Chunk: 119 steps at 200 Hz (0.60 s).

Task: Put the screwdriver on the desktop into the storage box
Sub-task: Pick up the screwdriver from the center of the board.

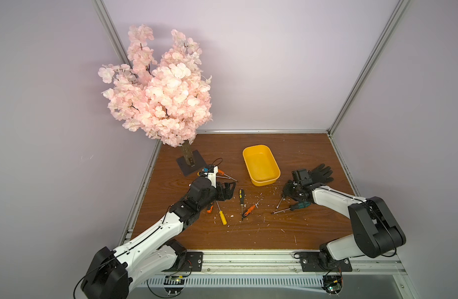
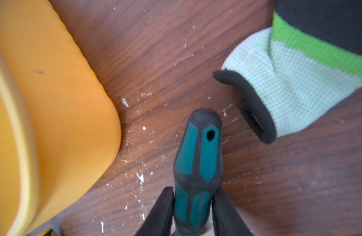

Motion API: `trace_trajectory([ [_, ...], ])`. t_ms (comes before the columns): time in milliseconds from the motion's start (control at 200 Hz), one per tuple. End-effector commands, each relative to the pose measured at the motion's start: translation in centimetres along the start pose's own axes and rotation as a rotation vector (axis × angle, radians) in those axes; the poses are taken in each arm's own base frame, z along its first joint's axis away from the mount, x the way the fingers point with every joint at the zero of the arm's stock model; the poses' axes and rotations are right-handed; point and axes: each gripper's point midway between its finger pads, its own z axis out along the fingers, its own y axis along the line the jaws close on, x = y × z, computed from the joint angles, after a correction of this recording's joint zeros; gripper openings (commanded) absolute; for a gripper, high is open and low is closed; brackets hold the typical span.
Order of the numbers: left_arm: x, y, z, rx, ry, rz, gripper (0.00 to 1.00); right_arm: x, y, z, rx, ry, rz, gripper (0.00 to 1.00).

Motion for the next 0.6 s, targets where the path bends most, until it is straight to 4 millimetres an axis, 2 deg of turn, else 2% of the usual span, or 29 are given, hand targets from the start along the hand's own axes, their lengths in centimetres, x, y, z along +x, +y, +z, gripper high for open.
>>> trace_trajectory([
  [0,0.4,0.3,-0.3,-0.012,-0.004,-0.011,0.91,2.1,-2.8,1.0,0.097,0.054,0.023,0.32],
  [155,0.6,0.5,-0.4,-0.015,-0.005,-0.017,0.91,2.3,-2.3,1.2,0.067,0.063,0.038,0.29],
  [310,0.3,0.3,-0.4,-0.012,-0.012,-0.017,0.91,1.6,-0.7,0.5,-0.005,0.04,0.06,0.26],
  [590,-0.2,0.0,-0.2,-0.009,-0.015,-0.005,0.91,-2.0,3.2,-3.5,-0.162,-0.088,0.098,0.25],
])
